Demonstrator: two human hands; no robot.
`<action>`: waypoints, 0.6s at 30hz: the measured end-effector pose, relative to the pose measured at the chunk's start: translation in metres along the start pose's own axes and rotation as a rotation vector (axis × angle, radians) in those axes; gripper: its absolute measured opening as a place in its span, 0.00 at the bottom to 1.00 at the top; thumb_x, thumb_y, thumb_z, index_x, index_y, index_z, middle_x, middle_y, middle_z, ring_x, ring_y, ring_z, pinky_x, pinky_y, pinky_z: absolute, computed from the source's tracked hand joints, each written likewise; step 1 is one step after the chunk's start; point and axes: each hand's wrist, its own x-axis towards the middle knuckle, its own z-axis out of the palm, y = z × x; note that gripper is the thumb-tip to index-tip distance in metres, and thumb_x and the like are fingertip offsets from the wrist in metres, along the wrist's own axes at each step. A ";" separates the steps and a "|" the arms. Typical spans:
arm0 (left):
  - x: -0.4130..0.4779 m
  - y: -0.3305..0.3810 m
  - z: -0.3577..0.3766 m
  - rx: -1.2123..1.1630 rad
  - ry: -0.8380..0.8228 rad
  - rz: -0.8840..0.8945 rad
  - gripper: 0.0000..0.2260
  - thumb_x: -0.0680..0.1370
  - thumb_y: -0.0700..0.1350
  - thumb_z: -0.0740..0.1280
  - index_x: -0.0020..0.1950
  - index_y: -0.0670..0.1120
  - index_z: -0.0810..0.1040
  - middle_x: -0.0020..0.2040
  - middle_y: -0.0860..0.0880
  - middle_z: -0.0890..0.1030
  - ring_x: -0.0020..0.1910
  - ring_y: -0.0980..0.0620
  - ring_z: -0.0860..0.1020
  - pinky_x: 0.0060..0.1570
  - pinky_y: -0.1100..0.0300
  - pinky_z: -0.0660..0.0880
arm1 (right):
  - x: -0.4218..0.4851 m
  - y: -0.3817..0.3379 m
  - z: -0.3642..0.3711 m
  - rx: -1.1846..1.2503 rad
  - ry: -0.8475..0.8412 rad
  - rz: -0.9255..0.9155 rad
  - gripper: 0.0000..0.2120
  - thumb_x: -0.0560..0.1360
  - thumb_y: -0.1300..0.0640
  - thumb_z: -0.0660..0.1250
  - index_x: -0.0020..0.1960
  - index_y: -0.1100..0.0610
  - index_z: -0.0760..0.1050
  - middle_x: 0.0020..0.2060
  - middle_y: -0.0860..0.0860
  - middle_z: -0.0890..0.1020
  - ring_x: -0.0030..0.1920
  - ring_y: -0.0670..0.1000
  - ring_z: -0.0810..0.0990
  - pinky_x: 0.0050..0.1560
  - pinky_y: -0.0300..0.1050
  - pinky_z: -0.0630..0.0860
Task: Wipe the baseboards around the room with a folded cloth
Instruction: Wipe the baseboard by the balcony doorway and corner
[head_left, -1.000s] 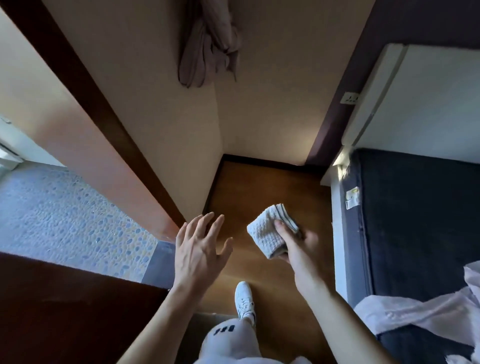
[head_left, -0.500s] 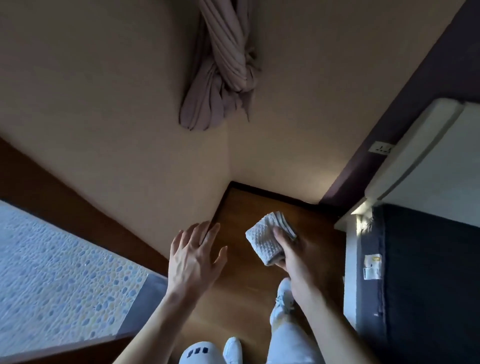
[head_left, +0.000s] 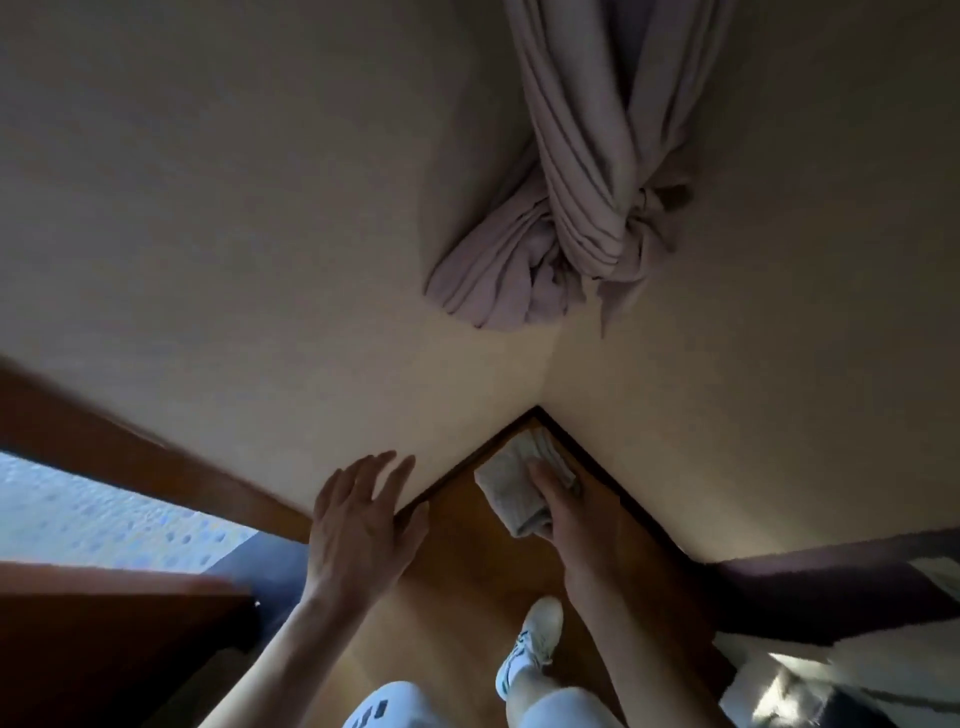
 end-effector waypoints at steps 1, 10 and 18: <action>0.000 0.003 0.000 0.004 0.004 -0.040 0.25 0.77 0.59 0.61 0.69 0.48 0.78 0.66 0.45 0.79 0.64 0.40 0.77 0.63 0.41 0.73 | 0.007 -0.007 0.000 -0.015 -0.041 -0.001 0.15 0.68 0.48 0.78 0.53 0.46 0.82 0.51 0.49 0.84 0.53 0.52 0.84 0.37 0.47 0.81; -0.055 0.000 -0.007 -0.011 0.045 -0.388 0.23 0.77 0.58 0.63 0.69 0.50 0.78 0.67 0.48 0.78 0.65 0.44 0.75 0.65 0.44 0.72 | 0.017 -0.005 0.040 -0.259 -0.339 0.024 0.19 0.63 0.43 0.76 0.51 0.50 0.83 0.47 0.53 0.85 0.49 0.52 0.85 0.35 0.47 0.81; -0.126 -0.027 0.015 0.023 0.041 -0.554 0.24 0.77 0.58 0.65 0.71 0.51 0.77 0.68 0.48 0.78 0.68 0.46 0.74 0.69 0.44 0.69 | 0.000 0.039 0.079 -0.322 -0.459 0.111 0.24 0.62 0.44 0.76 0.54 0.52 0.81 0.53 0.55 0.84 0.53 0.54 0.84 0.41 0.49 0.83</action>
